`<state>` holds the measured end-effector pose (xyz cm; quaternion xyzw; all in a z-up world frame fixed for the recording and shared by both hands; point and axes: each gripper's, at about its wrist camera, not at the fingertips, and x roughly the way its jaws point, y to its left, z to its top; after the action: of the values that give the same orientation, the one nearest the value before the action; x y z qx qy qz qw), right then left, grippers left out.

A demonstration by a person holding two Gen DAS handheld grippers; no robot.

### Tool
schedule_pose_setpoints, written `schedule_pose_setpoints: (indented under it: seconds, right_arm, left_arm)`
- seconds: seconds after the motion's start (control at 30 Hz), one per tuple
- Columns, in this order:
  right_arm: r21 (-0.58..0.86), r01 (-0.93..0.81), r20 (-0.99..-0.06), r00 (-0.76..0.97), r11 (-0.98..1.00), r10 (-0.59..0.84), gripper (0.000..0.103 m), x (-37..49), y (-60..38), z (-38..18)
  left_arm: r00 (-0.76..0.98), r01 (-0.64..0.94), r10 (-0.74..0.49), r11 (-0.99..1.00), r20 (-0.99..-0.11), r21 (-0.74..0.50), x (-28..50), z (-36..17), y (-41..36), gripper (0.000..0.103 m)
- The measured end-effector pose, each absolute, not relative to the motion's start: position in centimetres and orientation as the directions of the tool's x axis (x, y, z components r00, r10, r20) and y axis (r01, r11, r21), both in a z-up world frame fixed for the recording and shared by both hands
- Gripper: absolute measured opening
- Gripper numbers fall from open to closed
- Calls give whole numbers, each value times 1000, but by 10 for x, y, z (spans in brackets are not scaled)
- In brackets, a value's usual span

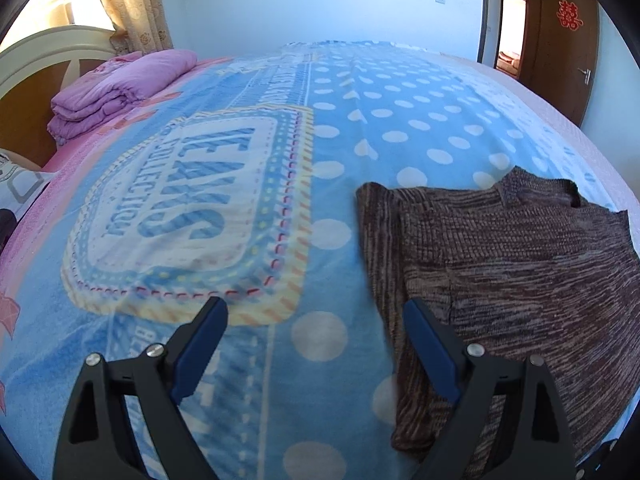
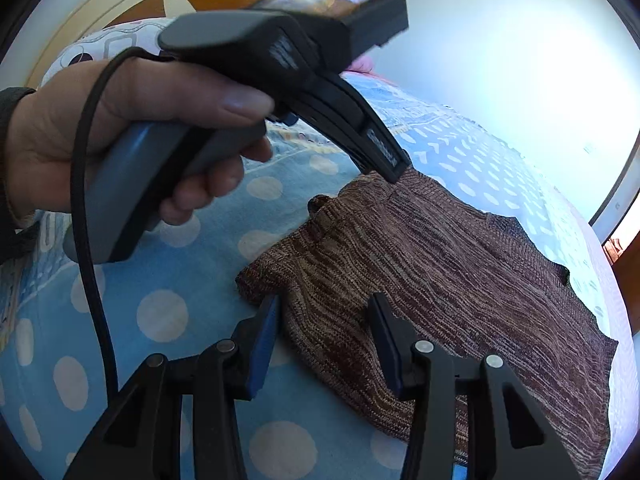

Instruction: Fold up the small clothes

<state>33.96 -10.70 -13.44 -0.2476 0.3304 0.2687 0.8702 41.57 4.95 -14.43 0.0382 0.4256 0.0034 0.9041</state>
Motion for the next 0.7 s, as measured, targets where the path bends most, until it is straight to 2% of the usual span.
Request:
schedule_pose_setpoints:
  seconds: [0.1,0.27,0.4,0.63,0.7]
  right_arm:
    - [-247,-633,-710,634,734,307,41,340,-106,-136]
    - [-238,-635,-709,631,735,315,37,343,-107,-137]
    - [-234,-634,-708,630,737,318,34,343,-107,-138]
    - [-240,-632,-706,635,737,314,34,336,-103,-139]
    - [-245,-631,-706,637,736,311,34,336,-102,-141]
  left_arm:
    - [626,35,41,996,-779,81,422,-150,43,93]
    - [616,61,19,996,-788,71,428,-155,34,92]
    - [599,91,-25,995,-800,37,433,-156,29,82]
    - [596,122,-84,992,-799,-13,437,-156,29,75]
    - [596,137,-100,990,-797,-21,437,-155,27,68]
